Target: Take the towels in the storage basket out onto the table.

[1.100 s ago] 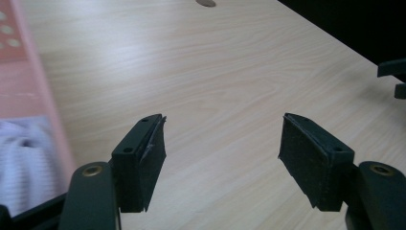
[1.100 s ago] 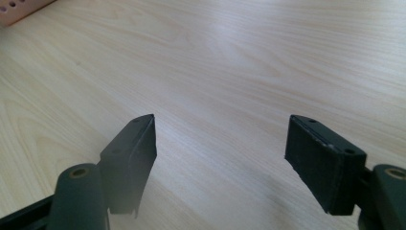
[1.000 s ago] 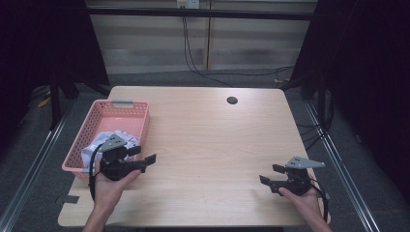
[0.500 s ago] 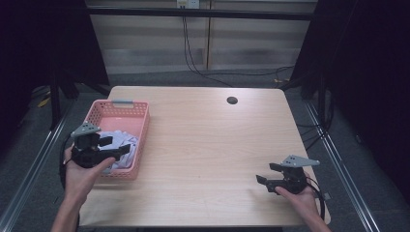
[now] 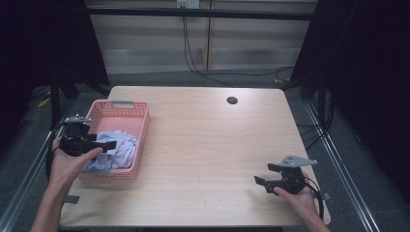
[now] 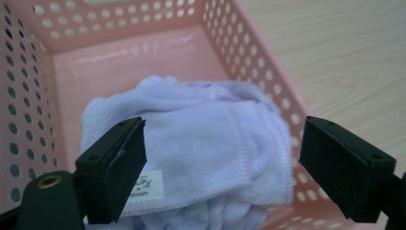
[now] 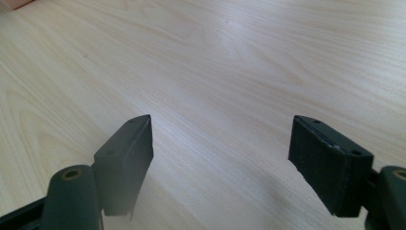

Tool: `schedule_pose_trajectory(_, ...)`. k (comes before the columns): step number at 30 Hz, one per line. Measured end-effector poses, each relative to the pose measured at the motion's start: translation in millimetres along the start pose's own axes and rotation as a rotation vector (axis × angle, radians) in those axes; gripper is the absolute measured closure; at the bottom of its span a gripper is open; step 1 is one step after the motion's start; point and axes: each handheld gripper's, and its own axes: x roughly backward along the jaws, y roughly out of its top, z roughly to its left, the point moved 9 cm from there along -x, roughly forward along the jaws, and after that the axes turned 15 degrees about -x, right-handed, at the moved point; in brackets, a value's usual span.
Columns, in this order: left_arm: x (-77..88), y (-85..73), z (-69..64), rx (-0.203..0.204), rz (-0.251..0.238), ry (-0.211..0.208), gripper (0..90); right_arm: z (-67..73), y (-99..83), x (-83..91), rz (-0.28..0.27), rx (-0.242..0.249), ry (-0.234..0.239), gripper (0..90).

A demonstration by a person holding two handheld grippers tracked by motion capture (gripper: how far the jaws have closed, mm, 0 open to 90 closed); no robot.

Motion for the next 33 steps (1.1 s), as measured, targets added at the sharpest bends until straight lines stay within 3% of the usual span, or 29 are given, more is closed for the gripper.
schedule_pose_trajectory(1, -8.3, -3.4, -0.5, -0.002, 0.018, -0.019, 16.1, 1.0, -0.6, 0.1, 0.003, 0.002, 0.004, 23.4)
schedule_pose_trajectory(5, -17.2, -6.2, -2.7, -0.023, 0.046, -0.019, 16.2, 1.1, -1.0, -0.2, 0.006, 0.002, 0.003, 23.5)
schedule_pose_trajectory(6, -24.7, -9.5, -4.5, -0.024, 0.075, -0.050, 15.9, 1.0, -1.3, -0.8, 0.009, 0.006, 0.001, 23.4)
schedule_pose_trajectory(7, -24.7, -9.5, -4.5, -0.024, 0.075, -0.050, 16.3, 1.0, -1.3, -0.8, 0.009, 0.006, 0.001, 23.4)
schedule_pose_trajectory(10, -36.4, -19.8, 4.1, -0.011, 0.170, -0.015, 15.7, 1.8, -2.2, -1.8, 0.020, 0.008, 0.008, 23.4)
schedule_pose_trajectory(14, -40.1, -20.5, 10.2, -0.017, 0.196, 0.026, 14.7, 2.3, -2.2, -2.9, 0.024, 0.010, 0.012, 23.4)
schedule_pose_trajectory(16, -41.9, -21.1, 10.8, -0.047, 0.214, 0.034, 13.2, 2.5, -2.6, -3.4, 0.028, 0.007, 0.011, 23.4)
schedule_pose_trajectory(17, -45.0, -23.4, 12.0, -0.042, 0.235, 0.032, 9.7, 2.8, -2.9, -3.4, 0.030, 0.009, 0.011, 23.4)
schedule_pose_trajectory(20, -50.8, -28.2, 13.0, -0.047, 0.271, 0.015, 5.2, 3.3, -2.9, -3.2, 0.031, 0.009, 0.015, 23.4)
schedule_pose_trajectory(22, -56.7, -31.1, 12.8, -0.031, 0.326, -0.005, 0.0, 4.0, -3.2, -3.1, 0.032, 0.010, 0.022, 24.6)
schedule_pose_trajectory(25, -60.2, -32.5, 12.7, -0.020, 0.364, -0.020, 0.0, 5.5, -3.8, -3.0, 0.037, 0.015, 0.036, 29.1)
schedule_pose_trajectory(28, -65.2, -32.7, 15.4, 0.015, 0.413, -0.056, 0.0, 7.3, -5.0, -4.0, 0.048, 0.025, 0.052, 30.5)
schedule_pose_trajectory(31, -67.7, -31.9, 15.3, 0.028, 0.445, -0.070, 0.0, 7.9, -4.9, -4.3, 0.048, 0.027, 0.058, 30.2)
schedule_pose_trajectory(32, -69.7, -33.0, 13.6, 0.028, 0.494, -0.098, 0.0, 7.9, -4.6, -4.4, 0.047, 0.023, 0.055, 27.3)
schedule_pose_trajectory(33, -69.7, -33.0, 13.6, 0.028, 0.494, -0.098, 0.0, 7.9, -4.6, -4.4, 0.047, 0.023, 0.055, 27.3)
